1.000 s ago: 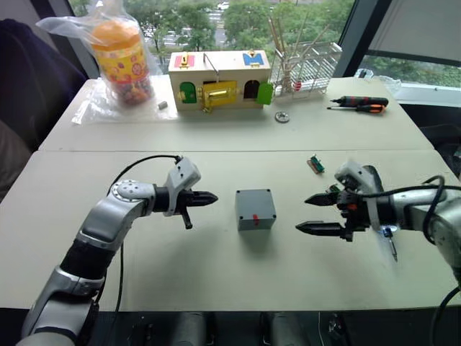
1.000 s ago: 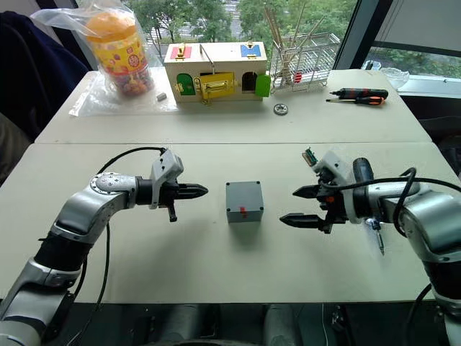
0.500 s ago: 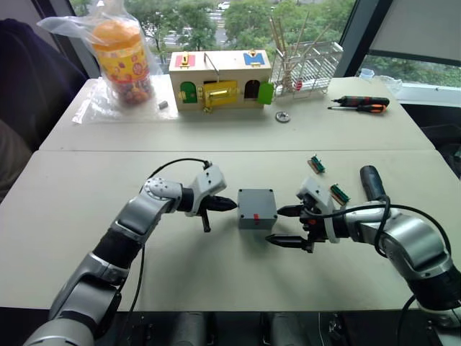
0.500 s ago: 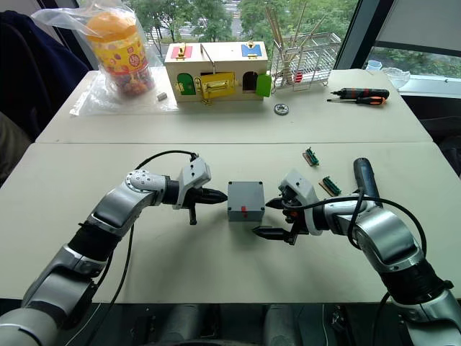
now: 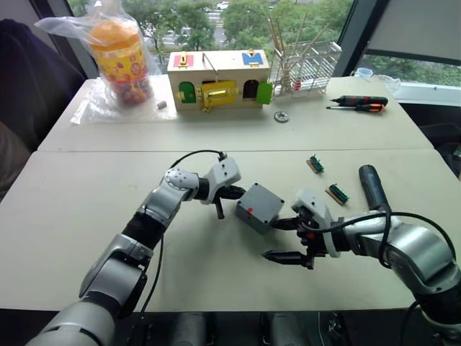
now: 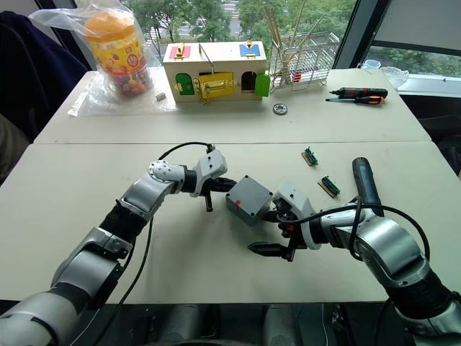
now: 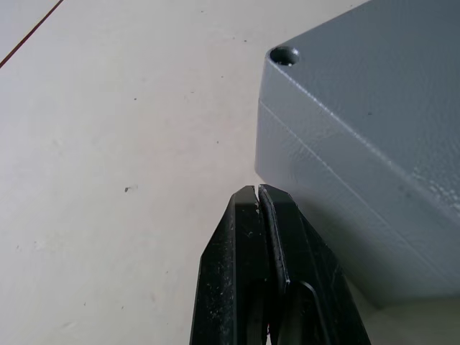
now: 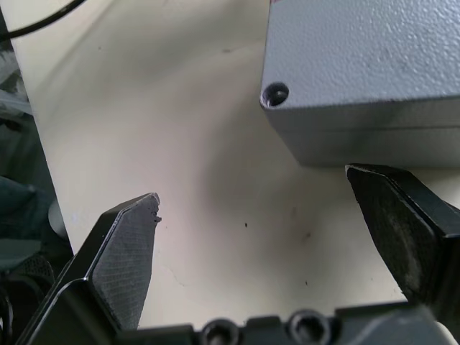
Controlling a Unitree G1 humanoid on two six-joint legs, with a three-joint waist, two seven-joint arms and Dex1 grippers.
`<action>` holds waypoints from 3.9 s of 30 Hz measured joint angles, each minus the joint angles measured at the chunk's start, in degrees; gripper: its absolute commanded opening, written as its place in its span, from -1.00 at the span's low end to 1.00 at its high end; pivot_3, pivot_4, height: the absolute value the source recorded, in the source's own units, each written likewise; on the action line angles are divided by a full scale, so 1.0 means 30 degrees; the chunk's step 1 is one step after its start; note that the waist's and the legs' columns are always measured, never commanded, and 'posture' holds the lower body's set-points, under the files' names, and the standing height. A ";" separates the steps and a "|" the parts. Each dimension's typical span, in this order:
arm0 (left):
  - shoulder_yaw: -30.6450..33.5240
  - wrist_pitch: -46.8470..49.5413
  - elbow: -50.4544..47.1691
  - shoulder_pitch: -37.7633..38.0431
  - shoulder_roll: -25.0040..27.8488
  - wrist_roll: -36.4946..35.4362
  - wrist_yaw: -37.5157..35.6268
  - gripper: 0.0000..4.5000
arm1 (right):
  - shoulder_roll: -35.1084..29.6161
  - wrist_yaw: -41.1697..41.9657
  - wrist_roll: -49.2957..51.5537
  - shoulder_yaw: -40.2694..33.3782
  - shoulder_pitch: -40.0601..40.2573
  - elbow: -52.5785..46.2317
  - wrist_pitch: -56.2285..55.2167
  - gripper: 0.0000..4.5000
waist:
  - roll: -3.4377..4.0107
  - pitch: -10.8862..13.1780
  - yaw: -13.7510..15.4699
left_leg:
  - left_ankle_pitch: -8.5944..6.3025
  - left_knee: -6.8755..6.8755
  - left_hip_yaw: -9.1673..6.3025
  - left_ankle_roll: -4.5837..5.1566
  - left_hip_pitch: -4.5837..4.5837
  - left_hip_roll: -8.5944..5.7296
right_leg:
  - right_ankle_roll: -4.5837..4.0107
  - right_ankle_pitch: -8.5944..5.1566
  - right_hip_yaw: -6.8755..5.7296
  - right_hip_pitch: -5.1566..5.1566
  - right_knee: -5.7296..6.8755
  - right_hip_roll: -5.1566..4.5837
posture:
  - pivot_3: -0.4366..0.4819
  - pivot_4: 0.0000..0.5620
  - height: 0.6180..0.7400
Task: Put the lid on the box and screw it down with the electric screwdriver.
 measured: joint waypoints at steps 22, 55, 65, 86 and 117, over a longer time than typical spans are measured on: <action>-0.0040 0.5140 -0.8499 0.4344 0.2072 -0.1760 -0.0972 -1.00 | 0.0858 0.3813 -0.2894 0.1201 -0.2272 0.5679 -0.6861 0.97 | -0.0011 0.0006 0.0033 | 0.0001 0.0012 -0.0005 -0.0001 0.0000 0.0035 | -0.0001 -0.0001 -0.0009 0.0010 0.0010 0.0011 | -0.05 -0.47 0.48; -0.0003 0.4003 -0.6386 0.3344 0.0639 -0.1126 -0.0801 -1.00 | 0.1125 0.1908 -0.2157 -0.0051 -0.0671 0.3536 -0.4324 0.97 | -0.0013 0.0006 0.0048 | 0.0001 0.0020 -0.0013 -0.0001 0.0000 0.0001 | -0.0001 -0.0001 -0.0009 0.0017 0.0012 -0.0003 | -0.05 -0.47 0.48; 0.1604 0.4507 -0.6996 0.3129 0.1598 -0.2230 -0.0733 -1.00 | 0.0112 0.0879 -0.0487 -0.5793 0.0922 0.3202 -0.2941 0.97 | -0.0018 0.0010 0.0029 | 0.0001 0.0021 -0.0018 -0.0001 0.0000 0.0059 | -0.0001 0.0000 -0.0009 0.0016 0.0020 -0.0002 | -0.05 -0.47 0.48; 0.3612 0.7526 -1.0696 0.3162 0.1347 -0.5952 0.0253 -1.00 | 0.3399 -0.4036 -0.4249 -0.6884 -0.0130 1.1026 -0.9664 0.38 | -0.0015 0.0006 -0.0001 | 0.0008 0.0000 -0.0002 -0.0012 0.0019 0.0001 | 0.0001 -0.0001 -0.0001 0.0026 0.0014 0.0002 | -0.05 -0.47 0.48; 0.3446 0.7649 -1.0676 0.3212 0.1354 -0.6104 0.0559 -1.00 | 0.3667 -0.4324 -0.4428 -0.6294 -0.0390 1.1933 -0.9653 -0.98 | -0.0016 0.0006 0.0002 | 0.0008 0.0000 -0.0001 -0.0013 0.0019 0.0001 | 0.0001 -0.0001 0.0000 0.0025 0.0014 0.0002 | -0.05 -0.47 0.48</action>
